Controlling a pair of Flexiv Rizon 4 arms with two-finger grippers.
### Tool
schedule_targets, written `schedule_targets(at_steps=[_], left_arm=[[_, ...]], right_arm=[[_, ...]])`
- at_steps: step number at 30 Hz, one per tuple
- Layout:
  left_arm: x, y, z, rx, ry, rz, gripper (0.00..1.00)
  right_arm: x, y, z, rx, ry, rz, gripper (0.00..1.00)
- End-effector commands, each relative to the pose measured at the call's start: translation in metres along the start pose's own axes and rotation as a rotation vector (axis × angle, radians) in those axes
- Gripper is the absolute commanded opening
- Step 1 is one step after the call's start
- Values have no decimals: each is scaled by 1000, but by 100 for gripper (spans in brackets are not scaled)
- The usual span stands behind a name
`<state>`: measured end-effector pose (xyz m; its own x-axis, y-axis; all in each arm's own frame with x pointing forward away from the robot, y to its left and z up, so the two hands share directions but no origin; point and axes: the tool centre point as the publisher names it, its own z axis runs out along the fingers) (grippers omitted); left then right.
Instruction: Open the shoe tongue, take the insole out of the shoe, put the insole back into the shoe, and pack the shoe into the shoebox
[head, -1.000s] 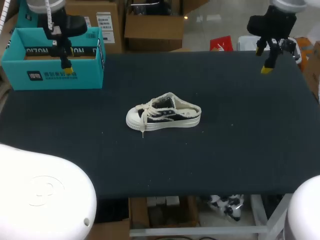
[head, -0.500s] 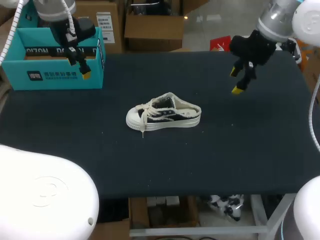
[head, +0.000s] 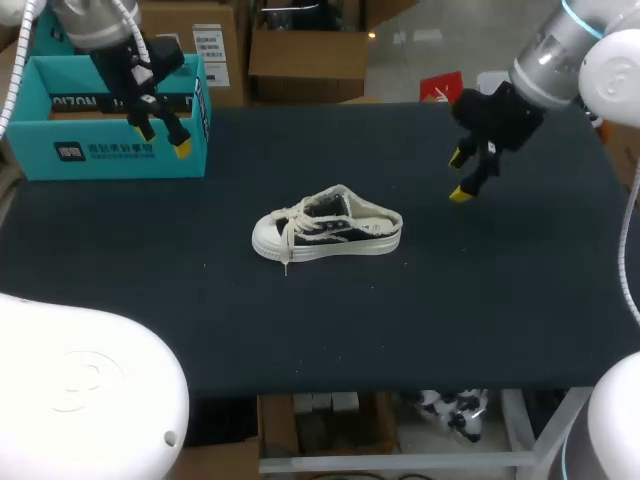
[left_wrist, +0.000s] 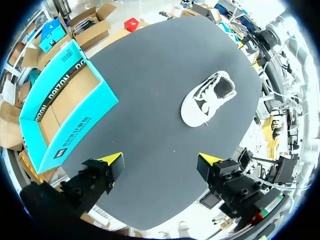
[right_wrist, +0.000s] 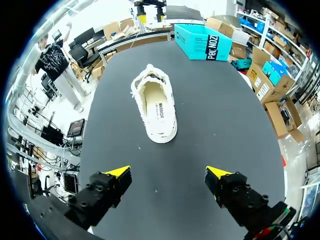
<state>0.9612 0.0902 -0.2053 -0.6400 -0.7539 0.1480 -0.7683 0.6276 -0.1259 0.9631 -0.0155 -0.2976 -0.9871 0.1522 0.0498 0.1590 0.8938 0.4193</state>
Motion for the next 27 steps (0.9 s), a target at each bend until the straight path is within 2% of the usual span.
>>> schedule_targets(at_steps=[1, 5, 6, 9, 10, 12, 13, 15, 19, 24, 27], left_arm=[[1, -1, 0, -1, -2, -1, 100], [1, -1, 0, -1, -2, -1, 100], [8, -7, 3, -4, 0, -78, 100], [29, -16, 13, -31, -49, -203, 100], [34, -16, 15, -32, -65, -204, 100], [50, -18, 21, -47, -105, -295, 100], [57, -18, 23, -49, -115, -297, 100], [66, -19, 25, -44, -126, -394, 100], [81, -21, 31, -42, -121, -436, 100], [90, -27, 41, -57, -89, -488, 100], [97, -30, 49, -55, -99, -518, 100]], right_arm=[[0, 0, 0, -2, 1, -1, 100], [0, 0, 0, -2, 1, -1, 100], [-3, -1, 4, -17, -12, 12, 100], [-7, -2, 23, -44, -1, 12, 100], [-7, -1, 28, -46, 0, 7, 100], [-5, 1, 41, -71, 1, 2, 100], [-3, 3, 46, -80, 2, -7, 100], [0, 7, 56, -99, 6, -2, 100], [5, 16, 72, -105, 29, -11, 100], [9, 25, 87, -140, 42, -11, 100], [11, 26, 96, -170, 45, 13, 100]])
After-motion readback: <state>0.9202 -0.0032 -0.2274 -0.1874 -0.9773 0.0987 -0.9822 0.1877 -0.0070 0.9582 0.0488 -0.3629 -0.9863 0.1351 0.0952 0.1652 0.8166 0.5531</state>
